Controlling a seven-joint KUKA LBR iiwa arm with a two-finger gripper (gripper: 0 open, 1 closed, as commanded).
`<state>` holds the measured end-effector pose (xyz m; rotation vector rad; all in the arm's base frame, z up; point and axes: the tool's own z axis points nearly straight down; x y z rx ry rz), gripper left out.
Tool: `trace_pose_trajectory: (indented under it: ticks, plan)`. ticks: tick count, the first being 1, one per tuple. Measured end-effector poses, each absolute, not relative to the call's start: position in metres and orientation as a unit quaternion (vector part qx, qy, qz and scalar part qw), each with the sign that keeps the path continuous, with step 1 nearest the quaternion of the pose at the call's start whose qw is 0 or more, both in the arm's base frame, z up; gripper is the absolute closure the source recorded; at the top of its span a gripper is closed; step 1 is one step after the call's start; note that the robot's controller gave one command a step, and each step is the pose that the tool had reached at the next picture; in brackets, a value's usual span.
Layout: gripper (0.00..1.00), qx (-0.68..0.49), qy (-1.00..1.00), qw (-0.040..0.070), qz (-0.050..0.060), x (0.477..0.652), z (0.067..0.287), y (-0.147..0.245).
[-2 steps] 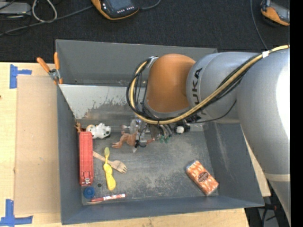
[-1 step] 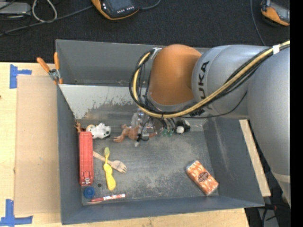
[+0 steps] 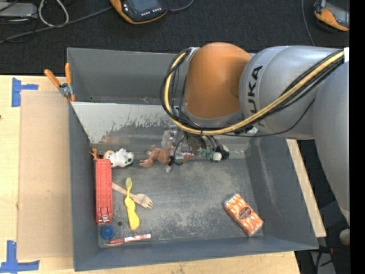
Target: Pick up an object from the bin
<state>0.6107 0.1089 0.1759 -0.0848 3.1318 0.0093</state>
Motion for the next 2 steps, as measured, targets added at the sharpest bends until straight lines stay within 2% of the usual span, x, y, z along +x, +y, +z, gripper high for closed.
trace_pose_trajectory:
  ticks: [1, 2]
  plan:
    - [1.0, -0.027, 1.0, 0.006, 0.003, 0.612, 0.201, 0.109]
    - [1.0, -0.026, 1.0, 0.007, 0.004, 0.612, 0.216, 0.109]
